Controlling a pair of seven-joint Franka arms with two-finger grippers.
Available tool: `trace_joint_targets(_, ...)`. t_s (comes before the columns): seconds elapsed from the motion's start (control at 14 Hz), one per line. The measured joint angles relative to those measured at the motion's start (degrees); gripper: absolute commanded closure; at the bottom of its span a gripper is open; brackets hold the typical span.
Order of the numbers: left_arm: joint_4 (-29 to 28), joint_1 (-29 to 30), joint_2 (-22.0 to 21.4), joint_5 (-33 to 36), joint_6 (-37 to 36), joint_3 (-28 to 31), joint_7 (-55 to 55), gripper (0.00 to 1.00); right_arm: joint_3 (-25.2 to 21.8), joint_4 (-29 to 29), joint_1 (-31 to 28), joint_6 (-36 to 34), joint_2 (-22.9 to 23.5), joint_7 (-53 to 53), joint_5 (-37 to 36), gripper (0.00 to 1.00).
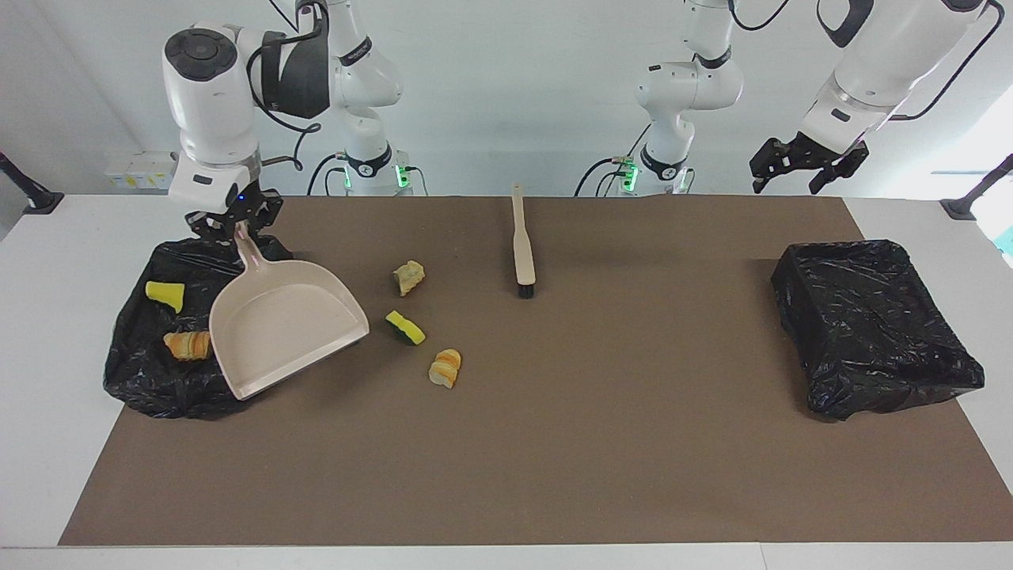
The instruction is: Sweep and dump trash in bin
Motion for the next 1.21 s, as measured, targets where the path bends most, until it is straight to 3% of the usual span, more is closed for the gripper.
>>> trace_joint_targets(0.36,0.0,0.0,0.0,0.0,0.0,0.0,0.0,0.0,0.2,0.0,9.3,0.7,3.7,22.9,7.6,1.0)
trace_joint_targets(0.57,0.0,0.0,0.0,0.0,0.0,0.0,0.0,0.0,0.3,0.1,16.7,6.4,7.4,38.5,11.1,1.0)
trace_joint_targets(0.86,0.0,0.0,0.0,0.0,0.0,0.0,0.0,0.0,0.4,4.4,25.7,13.4,15.1,54.3,13.3,1.0)
trace_joint_targets(1.21,0.0,0.0,0.0,0.0,0.0,0.0,0.0,0.0,0.3,10.2,29.9,21.1,27.0,61.2,13.4,1.0)
